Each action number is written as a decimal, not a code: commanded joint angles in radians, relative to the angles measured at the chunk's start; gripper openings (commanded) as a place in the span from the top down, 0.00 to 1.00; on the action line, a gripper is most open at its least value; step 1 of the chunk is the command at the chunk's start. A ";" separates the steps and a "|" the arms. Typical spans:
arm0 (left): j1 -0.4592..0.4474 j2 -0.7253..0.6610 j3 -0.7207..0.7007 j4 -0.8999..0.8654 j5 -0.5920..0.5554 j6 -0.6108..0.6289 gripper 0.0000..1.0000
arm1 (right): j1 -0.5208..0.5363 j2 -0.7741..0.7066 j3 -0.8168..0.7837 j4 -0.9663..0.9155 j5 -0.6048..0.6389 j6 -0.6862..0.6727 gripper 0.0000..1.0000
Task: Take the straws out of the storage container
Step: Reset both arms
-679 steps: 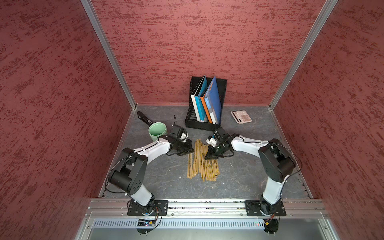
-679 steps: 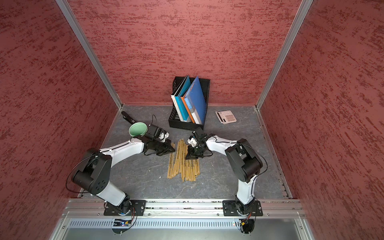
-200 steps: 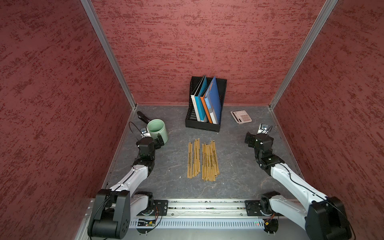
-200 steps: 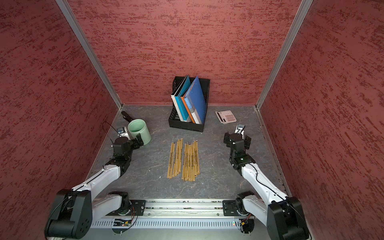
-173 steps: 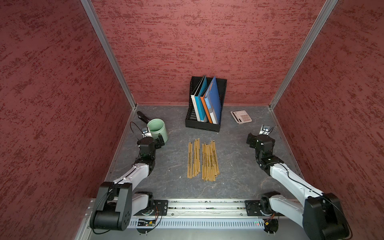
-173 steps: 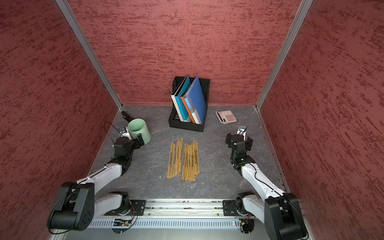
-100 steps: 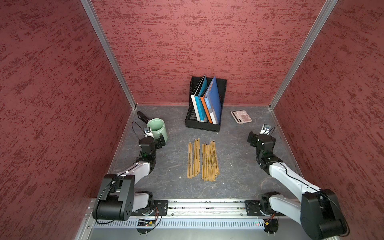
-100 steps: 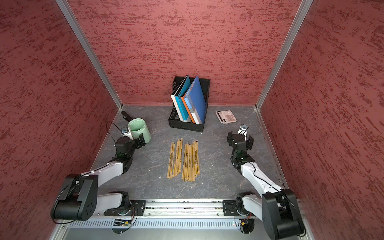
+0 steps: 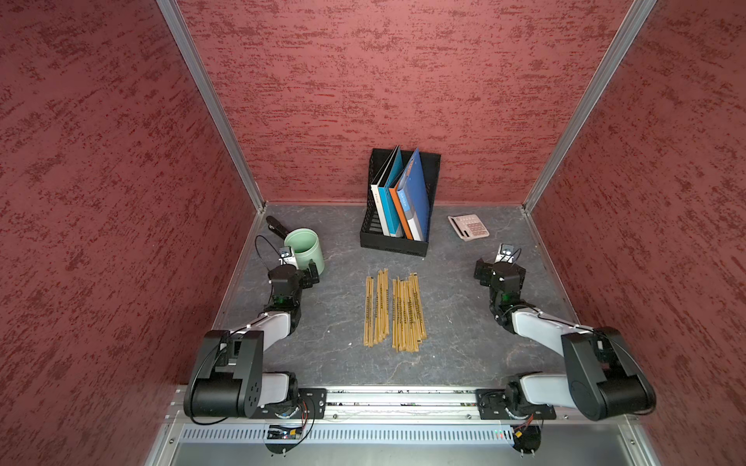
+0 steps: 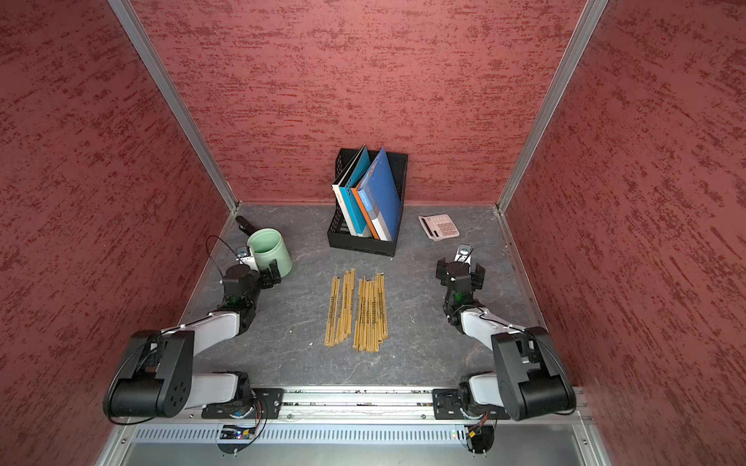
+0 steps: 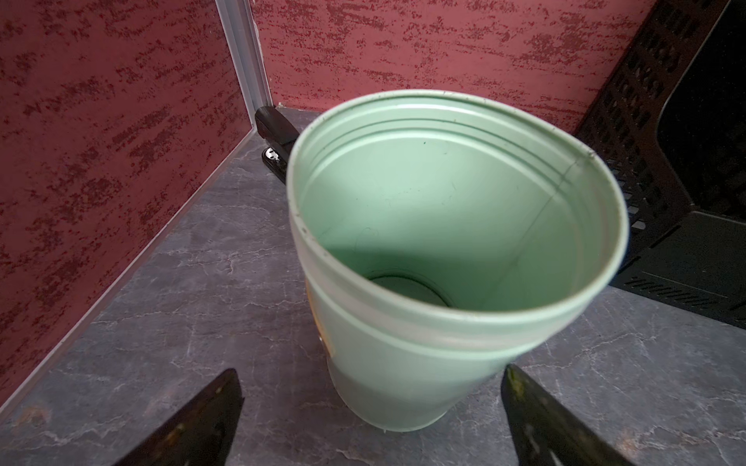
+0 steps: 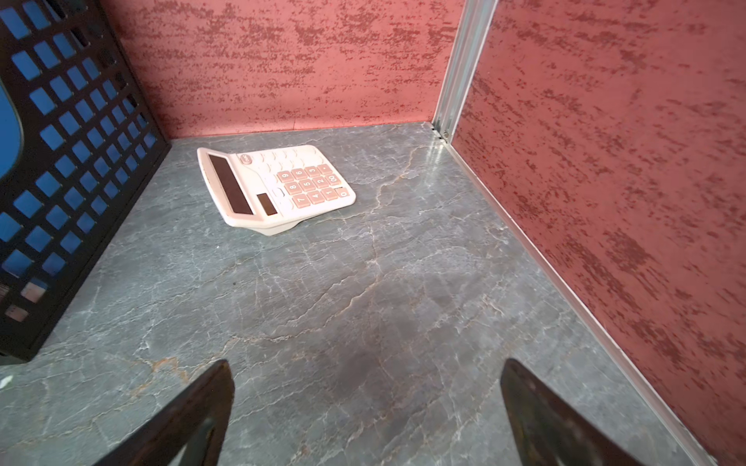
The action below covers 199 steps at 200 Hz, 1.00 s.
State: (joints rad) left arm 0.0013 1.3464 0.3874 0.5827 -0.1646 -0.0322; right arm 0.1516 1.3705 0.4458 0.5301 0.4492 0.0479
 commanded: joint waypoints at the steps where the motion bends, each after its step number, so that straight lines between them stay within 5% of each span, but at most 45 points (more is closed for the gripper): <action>1: 0.013 0.029 0.026 0.096 0.028 0.010 0.00 | -0.012 0.035 0.001 0.164 -0.045 -0.050 0.01; 27: 0.020 0.095 -0.042 0.295 0.064 -0.005 0.00 | -0.033 0.125 -0.029 0.313 -0.074 -0.058 0.01; 60: 0.021 0.184 -0.091 0.468 0.082 0.004 0.00 | -0.058 0.118 -0.024 0.282 -0.146 -0.044 0.01; 93: 0.022 0.181 -0.016 0.314 0.115 0.015 0.00 | -0.092 0.127 0.011 0.220 -0.229 -0.031 0.01; 113: 0.024 0.181 -0.018 0.319 0.121 0.016 0.00 | -0.119 0.174 -0.056 0.378 -0.366 -0.049 0.01; 199: 0.023 0.183 -0.019 0.327 0.119 0.015 0.00 | -0.124 0.168 -0.063 0.378 -0.365 -0.047 0.01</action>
State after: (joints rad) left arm 0.0177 1.5326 0.3611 0.9054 -0.0559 -0.0284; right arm 0.0326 1.5414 0.3893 0.8692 0.1074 0.0071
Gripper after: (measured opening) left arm 0.996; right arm 0.989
